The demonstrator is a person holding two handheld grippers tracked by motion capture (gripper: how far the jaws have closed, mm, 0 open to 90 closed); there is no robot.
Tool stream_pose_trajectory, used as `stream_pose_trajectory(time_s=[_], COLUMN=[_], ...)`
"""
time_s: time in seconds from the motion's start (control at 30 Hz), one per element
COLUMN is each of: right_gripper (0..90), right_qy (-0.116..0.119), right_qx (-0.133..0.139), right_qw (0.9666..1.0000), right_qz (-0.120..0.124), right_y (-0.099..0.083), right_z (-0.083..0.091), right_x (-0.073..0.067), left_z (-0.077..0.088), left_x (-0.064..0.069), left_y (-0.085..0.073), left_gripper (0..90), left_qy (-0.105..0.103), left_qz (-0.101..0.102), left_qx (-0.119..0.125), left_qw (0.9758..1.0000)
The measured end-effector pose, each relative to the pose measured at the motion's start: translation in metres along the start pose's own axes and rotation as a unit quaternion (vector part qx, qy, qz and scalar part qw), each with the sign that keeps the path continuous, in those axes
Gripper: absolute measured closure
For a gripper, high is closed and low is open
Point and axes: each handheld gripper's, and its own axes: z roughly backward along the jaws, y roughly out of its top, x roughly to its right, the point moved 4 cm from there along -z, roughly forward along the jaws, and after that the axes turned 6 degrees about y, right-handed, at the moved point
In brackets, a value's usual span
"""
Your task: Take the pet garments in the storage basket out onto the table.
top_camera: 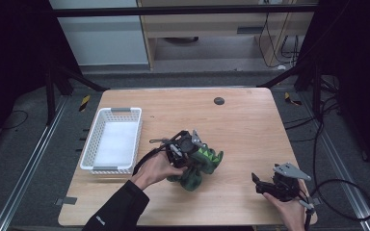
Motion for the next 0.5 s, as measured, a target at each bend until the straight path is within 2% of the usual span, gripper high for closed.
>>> stream_pose_trajectory(time_s=[0.5], right_gripper=[8.8], right_qy=[0.000], right_qx=[0.001], right_qw=[1.0000], right_qz=[0.000], right_y=[0.000], right_z=[0.000], right_x=[0.000], left_z=[-0.024], left_x=[0.005], left_y=[-0.004], left_gripper=[79.7], left_qy=[-0.010], left_qz=[-0.003], left_qx=[-0.021], left_qw=[0.9997])
